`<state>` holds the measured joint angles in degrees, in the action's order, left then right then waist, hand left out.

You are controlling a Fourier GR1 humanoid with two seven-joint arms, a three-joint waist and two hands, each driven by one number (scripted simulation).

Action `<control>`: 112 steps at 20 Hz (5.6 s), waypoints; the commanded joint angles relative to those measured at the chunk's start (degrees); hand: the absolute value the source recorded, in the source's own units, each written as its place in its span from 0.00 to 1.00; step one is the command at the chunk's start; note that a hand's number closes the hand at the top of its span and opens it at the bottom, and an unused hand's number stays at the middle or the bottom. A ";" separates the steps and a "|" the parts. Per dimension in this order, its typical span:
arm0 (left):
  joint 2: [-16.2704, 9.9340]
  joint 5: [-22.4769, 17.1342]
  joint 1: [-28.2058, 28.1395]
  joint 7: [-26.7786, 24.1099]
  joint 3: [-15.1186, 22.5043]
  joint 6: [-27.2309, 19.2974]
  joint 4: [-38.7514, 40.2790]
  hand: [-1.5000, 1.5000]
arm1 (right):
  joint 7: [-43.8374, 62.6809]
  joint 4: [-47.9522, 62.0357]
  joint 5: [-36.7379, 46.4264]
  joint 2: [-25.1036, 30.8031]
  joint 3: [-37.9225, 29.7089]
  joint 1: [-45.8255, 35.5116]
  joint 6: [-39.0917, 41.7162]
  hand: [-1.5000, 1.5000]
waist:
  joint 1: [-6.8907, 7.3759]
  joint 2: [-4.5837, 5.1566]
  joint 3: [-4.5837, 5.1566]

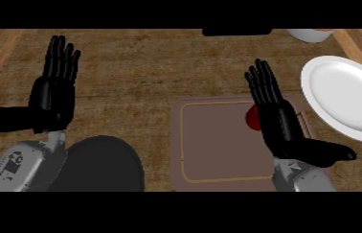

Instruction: Pick the can from the tray and place it in the plate

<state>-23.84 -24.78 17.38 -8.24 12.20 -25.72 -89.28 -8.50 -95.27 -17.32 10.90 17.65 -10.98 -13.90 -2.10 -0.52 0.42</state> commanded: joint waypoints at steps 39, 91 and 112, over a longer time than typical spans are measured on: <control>3.63 0.85 -14.26 14.82 8.20 9.03 10.08 0.50 | -18.12 33.03 29.45 34.12 -0.63 -30.12 46.61 0.00 | 2.72 0.62 -0.42; 11.79 10.75 -18.02 19.33 0.47 15.59 6.69 0.50 | -17.99 21.97 64.04 17.34 -2.41 -15.42 34.86 1.00 | 2.17 0.49 -0.42; 10.16 10.90 -16.85 19.11 1.27 17.12 3.38 0.50 | 57.15 38.59 81.94 16.11 -40.59 -31.63 -16.85 1.00 | 6.67 3.45 0.02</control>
<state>-13.79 -13.99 0.91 9.51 12.25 -9.23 -86.78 36.46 -57.98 58.32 26.29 -19.22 -39.39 -21.67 2.88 2.41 0.21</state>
